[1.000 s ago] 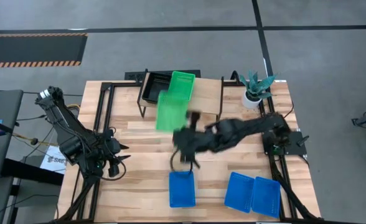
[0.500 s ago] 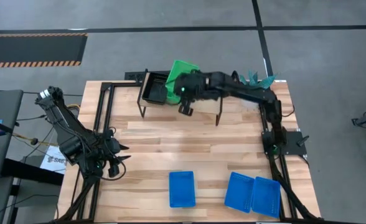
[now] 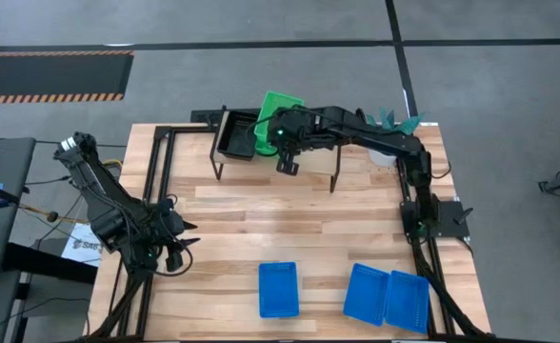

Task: Stack baskets on shelf by color
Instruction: Stack the green bin on the green bin

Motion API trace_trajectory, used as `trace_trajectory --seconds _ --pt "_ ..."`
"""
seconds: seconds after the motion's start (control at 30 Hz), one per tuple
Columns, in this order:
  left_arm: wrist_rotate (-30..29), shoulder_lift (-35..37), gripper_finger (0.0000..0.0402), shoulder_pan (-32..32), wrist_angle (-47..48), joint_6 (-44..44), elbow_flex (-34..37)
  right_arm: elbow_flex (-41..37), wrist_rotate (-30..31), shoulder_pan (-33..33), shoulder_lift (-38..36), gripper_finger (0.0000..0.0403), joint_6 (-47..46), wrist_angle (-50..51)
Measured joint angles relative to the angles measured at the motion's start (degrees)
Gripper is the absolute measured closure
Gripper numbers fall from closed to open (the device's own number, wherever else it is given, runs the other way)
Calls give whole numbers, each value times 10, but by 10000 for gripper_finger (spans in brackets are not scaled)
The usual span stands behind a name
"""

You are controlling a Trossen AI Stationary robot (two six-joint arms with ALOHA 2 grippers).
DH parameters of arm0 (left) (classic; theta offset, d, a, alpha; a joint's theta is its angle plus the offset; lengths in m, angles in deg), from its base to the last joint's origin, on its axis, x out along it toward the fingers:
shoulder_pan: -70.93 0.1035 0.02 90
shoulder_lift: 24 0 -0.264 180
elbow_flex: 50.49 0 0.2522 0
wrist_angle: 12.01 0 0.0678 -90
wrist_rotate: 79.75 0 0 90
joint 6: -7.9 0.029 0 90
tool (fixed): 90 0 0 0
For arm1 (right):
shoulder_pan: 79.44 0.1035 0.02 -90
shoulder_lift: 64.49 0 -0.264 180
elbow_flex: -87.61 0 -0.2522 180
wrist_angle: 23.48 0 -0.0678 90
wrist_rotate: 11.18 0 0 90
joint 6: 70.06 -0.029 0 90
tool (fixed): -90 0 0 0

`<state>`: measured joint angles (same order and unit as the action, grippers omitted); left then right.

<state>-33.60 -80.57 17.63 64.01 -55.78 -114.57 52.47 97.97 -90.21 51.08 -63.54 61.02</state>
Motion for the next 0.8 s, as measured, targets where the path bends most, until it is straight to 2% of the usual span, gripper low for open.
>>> trace_trajectory --seconds 0.27,0.8 --pt "-1 0 248 0 0 2 0 -33 -1 -3 1 383 11 -6" --pt "-1 0 248 0 0 1 0 -34 -28 -14 1 377 11 -9"
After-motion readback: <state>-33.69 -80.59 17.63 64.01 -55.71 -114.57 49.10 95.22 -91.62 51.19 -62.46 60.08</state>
